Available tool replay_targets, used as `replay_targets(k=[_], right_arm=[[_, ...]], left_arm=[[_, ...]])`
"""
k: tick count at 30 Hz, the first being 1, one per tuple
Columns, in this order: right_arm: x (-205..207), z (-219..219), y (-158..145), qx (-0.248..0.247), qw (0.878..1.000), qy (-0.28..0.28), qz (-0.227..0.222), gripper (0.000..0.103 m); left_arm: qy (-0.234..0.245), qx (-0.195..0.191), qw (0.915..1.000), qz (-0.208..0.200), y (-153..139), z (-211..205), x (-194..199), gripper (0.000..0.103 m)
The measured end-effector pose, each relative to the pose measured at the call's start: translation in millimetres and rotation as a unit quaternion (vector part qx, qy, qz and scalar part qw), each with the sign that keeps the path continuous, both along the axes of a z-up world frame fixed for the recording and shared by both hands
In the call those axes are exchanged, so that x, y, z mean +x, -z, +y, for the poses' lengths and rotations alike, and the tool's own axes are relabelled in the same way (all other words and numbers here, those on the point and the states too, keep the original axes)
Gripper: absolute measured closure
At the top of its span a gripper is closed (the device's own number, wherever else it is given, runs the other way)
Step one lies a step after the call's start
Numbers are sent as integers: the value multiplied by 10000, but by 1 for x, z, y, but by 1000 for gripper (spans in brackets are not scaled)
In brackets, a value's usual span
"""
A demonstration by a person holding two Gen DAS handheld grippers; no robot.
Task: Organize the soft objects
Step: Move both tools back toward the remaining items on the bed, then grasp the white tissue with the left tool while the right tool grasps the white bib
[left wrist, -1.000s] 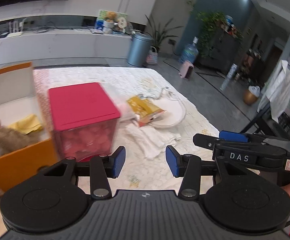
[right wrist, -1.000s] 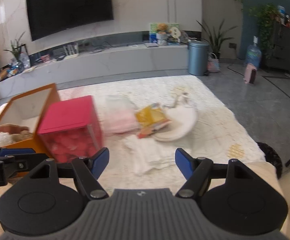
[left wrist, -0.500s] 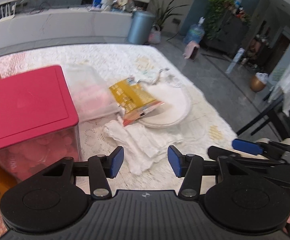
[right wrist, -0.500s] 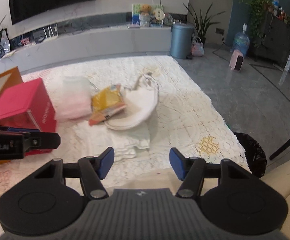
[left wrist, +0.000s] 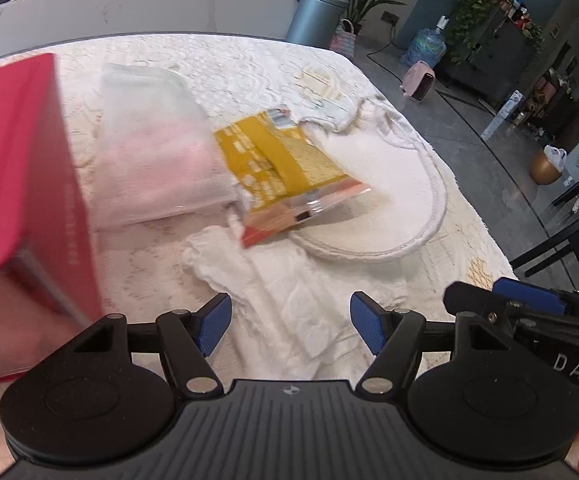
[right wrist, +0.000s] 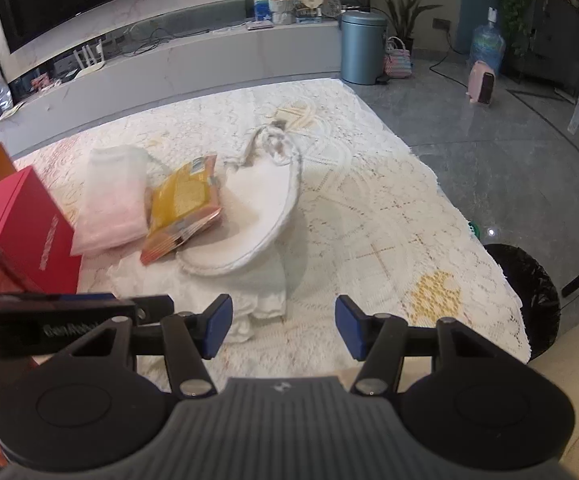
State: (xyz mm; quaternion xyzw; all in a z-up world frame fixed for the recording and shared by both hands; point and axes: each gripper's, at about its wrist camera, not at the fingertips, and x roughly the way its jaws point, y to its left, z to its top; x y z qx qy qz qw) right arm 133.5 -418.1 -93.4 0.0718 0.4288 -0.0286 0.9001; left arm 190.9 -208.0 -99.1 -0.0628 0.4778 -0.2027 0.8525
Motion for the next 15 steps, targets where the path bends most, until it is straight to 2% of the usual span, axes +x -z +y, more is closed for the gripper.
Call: replay_targets(k=[4,6,7,8,9,11,13,15], right_arm=[[5,-5,-1,137,9999,13,-61,46],[10,-4,-2,112,9999,-36,-101,45],[14,-3,-2,104,9999,-62,-115,45],[16,-2,-2,108,9998,-90,-127,45],[19,0,-1,122,9998,-132,-132,45],[25,3,1,128,9996,-210,-131,45],[32,6,4,127,9995,-269,-95,42],[39,8,9,153,9993,-325,-28,42]], left_arm=[[-22,106,9999,-83,5,-10,0,22],[-15,207,9997,-156,6,-13,-1,29],[-12,297,9994,-175,6,-15,-1,46],[-16,381,9991,-178,6,-16,-2,56],[-32,425,9989,-198,6,-16,-2,61],[-6,487,9985,-251,6,-15,-2,79],[39,495,9982,-326,5,-14,-3,90],[33,429,9983,-383,2,-11,-4,94]])
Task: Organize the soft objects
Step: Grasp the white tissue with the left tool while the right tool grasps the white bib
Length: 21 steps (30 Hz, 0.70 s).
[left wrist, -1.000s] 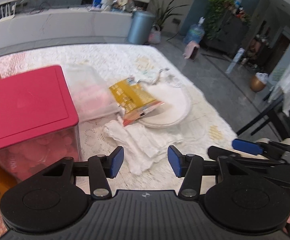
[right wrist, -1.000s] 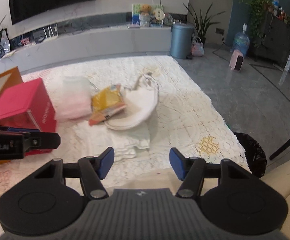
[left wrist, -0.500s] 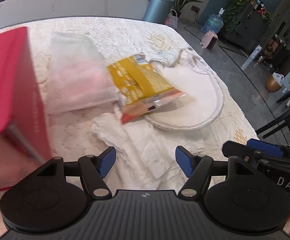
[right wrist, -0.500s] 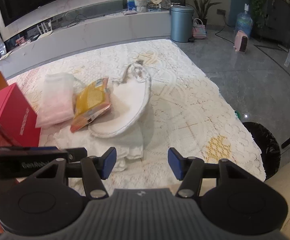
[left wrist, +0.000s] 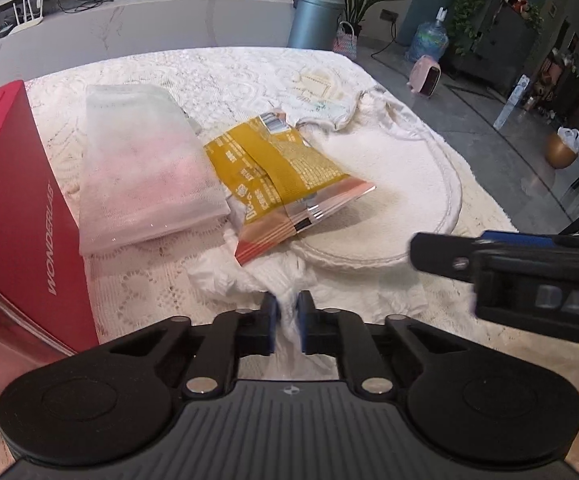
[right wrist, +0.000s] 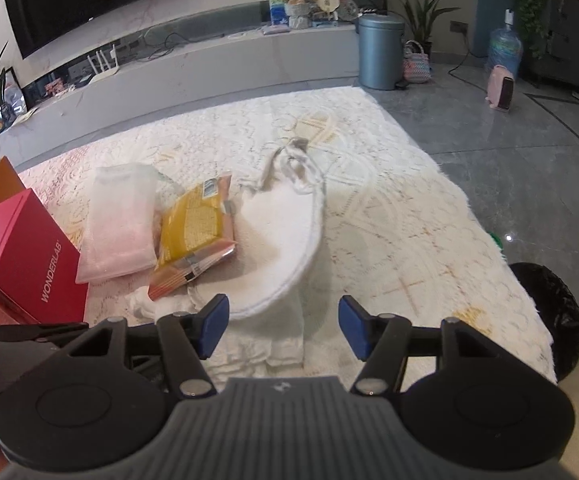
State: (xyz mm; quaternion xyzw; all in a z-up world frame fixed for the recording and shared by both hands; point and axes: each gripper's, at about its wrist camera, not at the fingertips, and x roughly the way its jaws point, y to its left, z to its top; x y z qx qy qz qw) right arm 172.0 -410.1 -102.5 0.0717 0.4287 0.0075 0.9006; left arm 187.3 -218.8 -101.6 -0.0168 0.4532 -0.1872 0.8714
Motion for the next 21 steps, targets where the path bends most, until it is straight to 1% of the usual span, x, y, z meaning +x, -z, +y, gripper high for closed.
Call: replay_targets(k=[3,4,5,6,7,8,9,12,17,21], right_arm=[[11,2,8,104,9998,-65,133,42],[14,2,10,131,9998,-91,155,43],[17,2,11,157,9997,-108,164,47],[20,3,12,182,9996,-127,175,59],[23,3,13,194,9995,-138,203,67],[25,4,12,185,9995,-141,203,82],[25,5,11,172,9996,-154,171,92],[20,5,0,129,9998,-161,-14,100],[1,-1,-28,-58,9989,146,-437,101],[-16,-4,-49,-102,9977,234,-623,101]], left_arm=[[-8,-138,9997,-196,-9,5,-5,96],[7,-196,9995,-251,-13,8,-6,96],[16,-231,9994,-268,-16,9,-6,96],[24,-266,9993,-259,-19,12,-6,96],[26,-282,9992,-266,-22,14,-6,96],[19,-279,9992,-291,-26,16,-6,97],[18,-275,9991,-317,-28,17,-7,97],[10,-325,9989,-348,-37,22,-8,97],[86,-438,9980,-440,-53,33,-20,97],[142,-595,9967,-539,-68,42,-32,97]])
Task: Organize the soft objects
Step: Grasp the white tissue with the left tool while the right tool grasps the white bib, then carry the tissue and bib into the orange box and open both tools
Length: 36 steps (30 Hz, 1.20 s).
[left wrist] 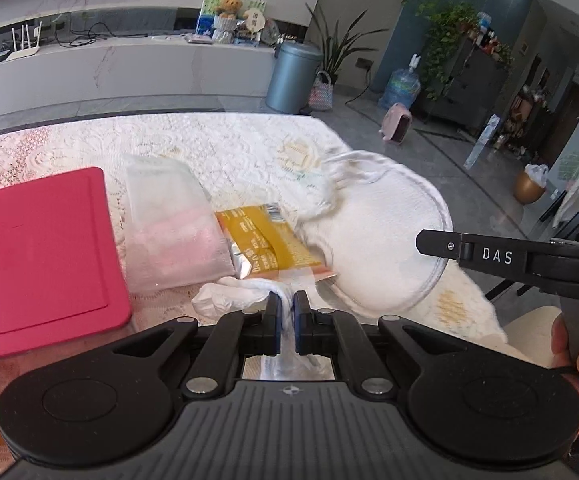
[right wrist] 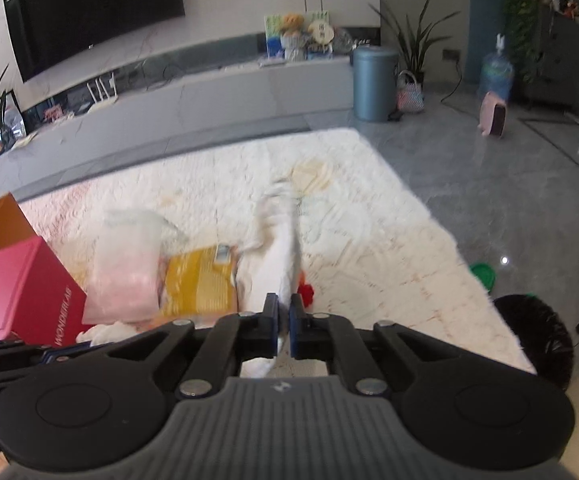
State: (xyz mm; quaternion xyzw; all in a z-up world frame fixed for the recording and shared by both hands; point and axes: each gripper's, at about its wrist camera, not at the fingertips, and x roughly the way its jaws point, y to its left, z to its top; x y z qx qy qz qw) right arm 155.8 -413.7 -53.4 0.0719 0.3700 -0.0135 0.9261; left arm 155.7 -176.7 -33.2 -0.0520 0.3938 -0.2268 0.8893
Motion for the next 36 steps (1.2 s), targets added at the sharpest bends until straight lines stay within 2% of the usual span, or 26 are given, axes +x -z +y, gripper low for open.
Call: replay_targets(k=[5,9,18,27,36], right_arm=[[-27,6,-22,-138,9996,84,-236,101],[-49,10,-41,-53,9989,158,-443,101],[-96,35,-85,-51,9955,66,-949,101],[-122,84,-126,-12,9878,-513,-1473,101],[-123,149,-147,-51,9770,-1215,-1750,101]], left_arm=[[67,-209,9993,-297,-23,13,-17,97],[77,-378,9979,-522,-43,25,-32,97],[-91,-611,9922,-1080,-81,64,-66,97],[-578,-626,9838,-1576,-111,118,-91,97],[-1064,-354,9754,-1896,-132,165,-100,97]])
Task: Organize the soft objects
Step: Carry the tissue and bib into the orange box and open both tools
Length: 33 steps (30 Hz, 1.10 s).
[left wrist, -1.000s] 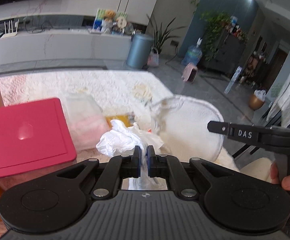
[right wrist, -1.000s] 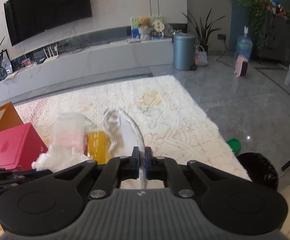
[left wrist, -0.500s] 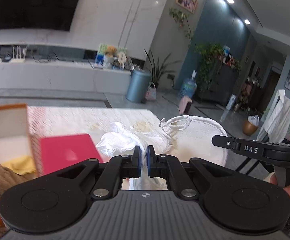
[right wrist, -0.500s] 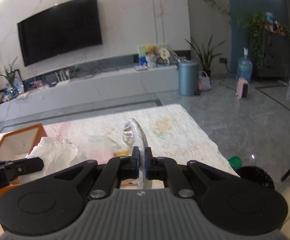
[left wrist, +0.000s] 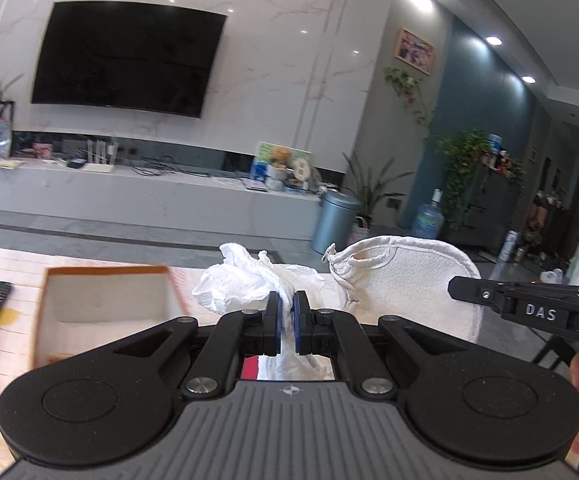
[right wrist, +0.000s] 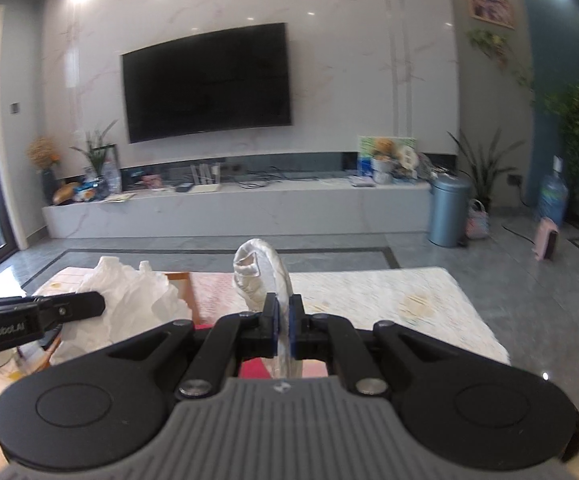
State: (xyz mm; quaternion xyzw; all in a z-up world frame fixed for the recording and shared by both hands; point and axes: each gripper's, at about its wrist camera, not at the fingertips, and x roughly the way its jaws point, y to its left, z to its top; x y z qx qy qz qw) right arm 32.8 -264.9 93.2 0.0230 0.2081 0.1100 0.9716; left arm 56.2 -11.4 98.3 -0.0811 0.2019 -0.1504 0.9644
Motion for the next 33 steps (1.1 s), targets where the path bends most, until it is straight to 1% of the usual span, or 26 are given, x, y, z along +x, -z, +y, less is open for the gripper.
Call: replay_targets(k=[5,9,12,16,21,26,33], right_arm=[[9,35,-6,-34,9991,-410,-67,101],[26,67,-9,-76,9970,-773,-57,101],[42,92,-7,-104,9948,-1012,-26,101],[68,122,0,-115,9923,-1228,118,101],[105,158,16,-254,9893,-1387,367,101],[146,193,41,-469,9855,-1497,642,101],[192,218,82,-613,9818,-1468,1037,101]], left_arm=[[-312,98,9994,-82,-5,31,2,97],[-584,210,9980,-154,-10,55,10,97],[-734,252,9969,-117,-11,71,23,97],[-852,351,9957,5,-3,93,39,97],[-921,408,9945,273,16,112,67,97],[-1025,354,9917,685,44,126,98,97],[-1036,324,9861,1259,81,138,134,97]])
